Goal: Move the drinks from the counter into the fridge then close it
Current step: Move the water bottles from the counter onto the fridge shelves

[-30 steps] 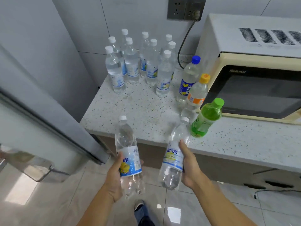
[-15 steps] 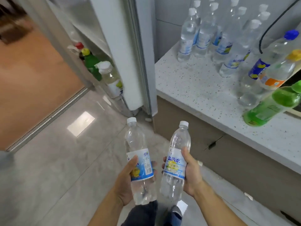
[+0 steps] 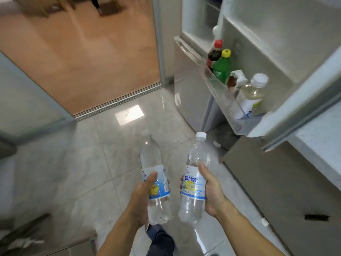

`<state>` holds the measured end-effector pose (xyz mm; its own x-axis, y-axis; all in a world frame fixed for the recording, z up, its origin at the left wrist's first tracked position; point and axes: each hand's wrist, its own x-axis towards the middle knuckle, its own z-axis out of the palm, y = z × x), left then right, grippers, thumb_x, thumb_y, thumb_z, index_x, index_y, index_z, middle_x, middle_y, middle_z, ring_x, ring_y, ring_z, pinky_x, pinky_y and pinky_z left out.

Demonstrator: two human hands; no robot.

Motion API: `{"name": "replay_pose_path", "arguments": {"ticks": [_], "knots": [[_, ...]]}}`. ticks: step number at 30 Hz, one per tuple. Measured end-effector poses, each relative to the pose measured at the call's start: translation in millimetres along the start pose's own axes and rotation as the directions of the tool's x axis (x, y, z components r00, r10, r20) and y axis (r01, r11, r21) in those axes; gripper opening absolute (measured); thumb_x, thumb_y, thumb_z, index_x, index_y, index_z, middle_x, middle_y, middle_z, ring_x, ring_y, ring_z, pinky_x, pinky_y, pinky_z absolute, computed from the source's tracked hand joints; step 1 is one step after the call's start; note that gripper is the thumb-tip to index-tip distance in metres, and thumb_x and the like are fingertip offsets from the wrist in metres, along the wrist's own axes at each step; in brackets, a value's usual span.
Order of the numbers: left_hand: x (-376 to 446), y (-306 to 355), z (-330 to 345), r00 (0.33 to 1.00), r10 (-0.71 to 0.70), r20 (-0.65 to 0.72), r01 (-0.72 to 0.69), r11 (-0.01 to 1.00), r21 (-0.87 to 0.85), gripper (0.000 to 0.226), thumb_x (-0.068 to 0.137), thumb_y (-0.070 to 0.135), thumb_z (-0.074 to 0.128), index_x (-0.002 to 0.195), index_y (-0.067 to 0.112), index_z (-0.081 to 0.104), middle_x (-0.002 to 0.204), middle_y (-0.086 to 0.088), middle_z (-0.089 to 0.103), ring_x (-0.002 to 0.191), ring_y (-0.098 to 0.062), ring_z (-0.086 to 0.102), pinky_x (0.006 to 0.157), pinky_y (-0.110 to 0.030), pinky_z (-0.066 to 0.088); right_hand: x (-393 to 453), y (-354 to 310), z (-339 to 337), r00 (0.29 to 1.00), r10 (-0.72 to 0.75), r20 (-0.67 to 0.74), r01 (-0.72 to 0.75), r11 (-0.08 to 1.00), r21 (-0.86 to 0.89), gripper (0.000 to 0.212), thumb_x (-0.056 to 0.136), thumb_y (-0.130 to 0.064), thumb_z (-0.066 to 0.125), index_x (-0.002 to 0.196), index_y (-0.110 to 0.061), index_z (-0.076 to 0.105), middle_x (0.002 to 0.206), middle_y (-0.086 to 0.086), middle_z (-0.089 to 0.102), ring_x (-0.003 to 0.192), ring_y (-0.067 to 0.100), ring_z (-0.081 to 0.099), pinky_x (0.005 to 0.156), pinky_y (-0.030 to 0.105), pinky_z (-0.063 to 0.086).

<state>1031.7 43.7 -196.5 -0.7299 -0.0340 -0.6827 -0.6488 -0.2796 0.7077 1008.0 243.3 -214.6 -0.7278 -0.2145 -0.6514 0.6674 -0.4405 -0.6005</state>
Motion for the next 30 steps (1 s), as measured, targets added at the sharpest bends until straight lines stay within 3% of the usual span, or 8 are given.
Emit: {"name": "replay_pose_path", "arguments": {"ticks": [4, 8, 12, 14, 19, 25, 30], "knots": [[21, 42, -59, 0.999, 0.043, -0.031, -0.042, 0.999, 0.008, 0.065, 0.063, 0.056, 0.068, 0.111, 0.012, 0.071, 0.099, -0.015, 0.076, 0.088, -0.029, 0.075, 0.068, -0.032, 0.058, 40, -1, 79, 0.999, 0.009, 0.042, -0.006, 0.998, -0.066, 0.062, 0.071, -0.059, 0.065, 0.103, -0.006, 0.072, 0.09, 0.02, 0.073, 0.074, 0.03, 0.072, 0.065, 0.038, 0.06], [41, 80, -100, 0.998, 0.061, -0.03, -0.062, 0.998, -0.031, 0.06, 0.064, 0.056, 0.069, 0.108, 0.016, 0.072, 0.099, -0.014, 0.076, 0.085, -0.028, 0.075, 0.06, -0.03, 0.058, 76, -5, 140, 0.995, 0.025, 0.095, -0.017, 0.996, -0.093, 0.063, 0.078, -0.056, 0.062, 0.116, -0.005, 0.064, 0.092, 0.02, 0.07, 0.076, 0.03, 0.07, 0.069, 0.039, 0.06], [70, 113, -126, 0.994, 0.084, -0.065, -0.086, 0.995, -0.041, 0.065, 0.064, 0.058, 0.068, 0.113, 0.016, 0.068, 0.099, -0.012, 0.077, 0.086, -0.026, 0.075, 0.062, -0.028, 0.058, 112, -17, 181, 0.988, 0.039, 0.151, -0.022, 0.993, -0.112, 0.05, 0.081, -0.056, 0.059, 0.102, -0.014, 0.075, 0.09, 0.018, 0.07, 0.075, 0.029, 0.07, 0.07, 0.039, 0.059], [89, 129, -135, 0.993, 0.089, -0.08, -0.093, 0.995, -0.039, 0.069, 0.063, 0.062, 0.067, 0.114, 0.016, 0.067, 0.099, -0.01, 0.077, 0.088, -0.026, 0.075, 0.064, -0.029, 0.058, 133, -27, 195, 0.981, 0.061, 0.183, -0.041, 0.993, -0.112, 0.052, 0.083, -0.053, 0.057, 0.111, -0.01, 0.069, 0.09, 0.017, 0.071, 0.074, 0.027, 0.071, 0.067, 0.037, 0.059], [148, 181, -143, 0.991, 0.095, -0.092, -0.096, 0.995, -0.006, 0.078, 0.061, 0.072, 0.058, 0.114, 0.016, 0.066, 0.1, -0.01, 0.077, 0.092, -0.027, 0.074, 0.079, -0.038, 0.059, 194, -56, 223, 0.98, 0.032, 0.194, -0.006, 0.991, -0.133, 0.049, 0.084, -0.05, 0.056, 0.114, -0.013, 0.066, 0.094, 0.015, 0.074, 0.079, 0.026, 0.073, 0.065, 0.035, 0.059], [238, 279, -124, 0.992, 0.106, -0.072, -0.101, 0.992, 0.071, 0.072, 0.069, 0.065, 0.054, 0.114, 0.01, 0.066, 0.098, -0.012, 0.076, 0.088, -0.028, 0.074, 0.079, -0.039, 0.058, 281, -139, 253, 0.984, -0.042, 0.171, 0.06, 0.993, -0.103, 0.039, 0.083, -0.048, 0.057, 0.106, -0.02, 0.071, 0.093, 0.015, 0.074, 0.079, 0.026, 0.074, 0.066, 0.035, 0.059], [301, 360, -94, 0.993, 0.118, -0.007, -0.116, 0.984, 0.133, 0.075, 0.062, 0.067, 0.058, 0.112, 0.011, 0.066, 0.097, -0.011, 0.077, 0.09, -0.03, 0.074, 0.085, -0.045, 0.058, 338, -214, 262, 0.987, -0.136, 0.086, 0.144, 0.985, -0.096, 0.048, 0.075, -0.05, 0.06, 0.111, -0.018, 0.067, 0.093, 0.016, 0.073, 0.078, 0.027, 0.073, 0.066, 0.036, 0.059]]}}
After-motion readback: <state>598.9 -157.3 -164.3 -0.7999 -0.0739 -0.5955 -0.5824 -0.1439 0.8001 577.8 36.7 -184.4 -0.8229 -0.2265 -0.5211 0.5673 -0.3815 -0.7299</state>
